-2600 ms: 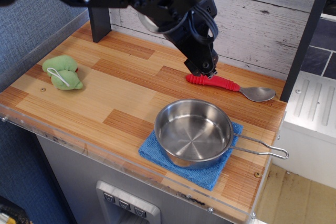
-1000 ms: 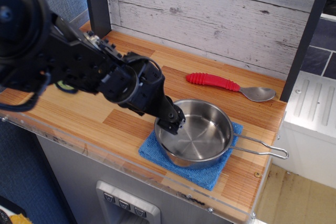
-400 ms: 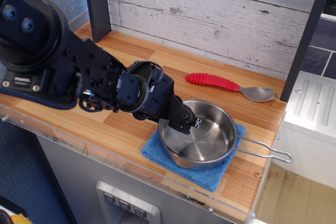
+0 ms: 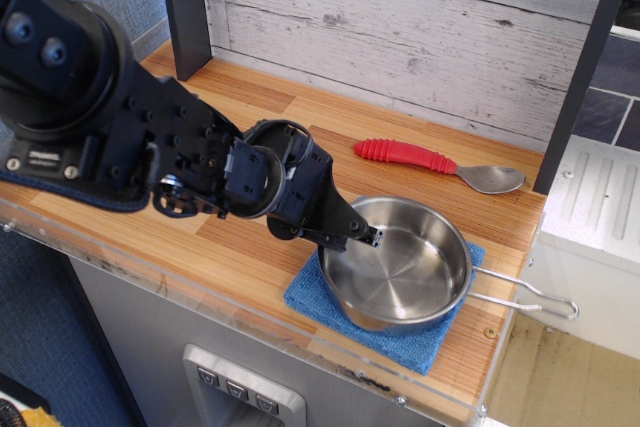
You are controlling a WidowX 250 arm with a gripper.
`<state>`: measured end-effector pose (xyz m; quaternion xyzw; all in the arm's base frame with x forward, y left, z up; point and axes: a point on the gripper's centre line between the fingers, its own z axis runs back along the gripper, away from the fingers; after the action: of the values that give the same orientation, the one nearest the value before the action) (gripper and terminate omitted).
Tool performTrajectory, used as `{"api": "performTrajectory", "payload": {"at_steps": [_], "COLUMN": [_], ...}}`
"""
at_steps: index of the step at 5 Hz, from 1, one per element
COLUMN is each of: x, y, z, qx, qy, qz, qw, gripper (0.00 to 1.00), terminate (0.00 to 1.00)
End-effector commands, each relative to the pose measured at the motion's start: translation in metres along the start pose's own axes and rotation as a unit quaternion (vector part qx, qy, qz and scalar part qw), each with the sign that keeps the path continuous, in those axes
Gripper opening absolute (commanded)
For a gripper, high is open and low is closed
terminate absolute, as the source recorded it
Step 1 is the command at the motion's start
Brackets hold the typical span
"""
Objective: Put pan to the left of the spoon
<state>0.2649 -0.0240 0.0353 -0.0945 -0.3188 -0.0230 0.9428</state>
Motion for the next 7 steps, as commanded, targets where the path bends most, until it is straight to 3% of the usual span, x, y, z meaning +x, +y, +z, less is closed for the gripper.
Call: {"api": "performTrajectory", "payload": {"at_steps": [1,2,3,4,5,7], "x": [0.011,0.026,0.052,0.075,0.091,0.108], "y": [-0.003,0.000,0.011,0.028,0.051,0.100], "z": [0.010,0.013,0.025,0.036,0.038,0.029], "qx": [0.005,0.003,0.012,0.008,0.015,-0.003], "qy": [-0.022,-0.026,-0.054,-0.075,-0.063,-0.034], "qz": [-0.005,-0.023,-0.023,0.016,0.018,0.015], "qw": [0.9997,0.9994,0.9982,0.9970,0.9978,0.9993], "gripper": [0.00,0.00,0.00,0.00,0.00,0.00], "terminate": [0.00,0.00,0.00,0.00,0.00,0.00]}}
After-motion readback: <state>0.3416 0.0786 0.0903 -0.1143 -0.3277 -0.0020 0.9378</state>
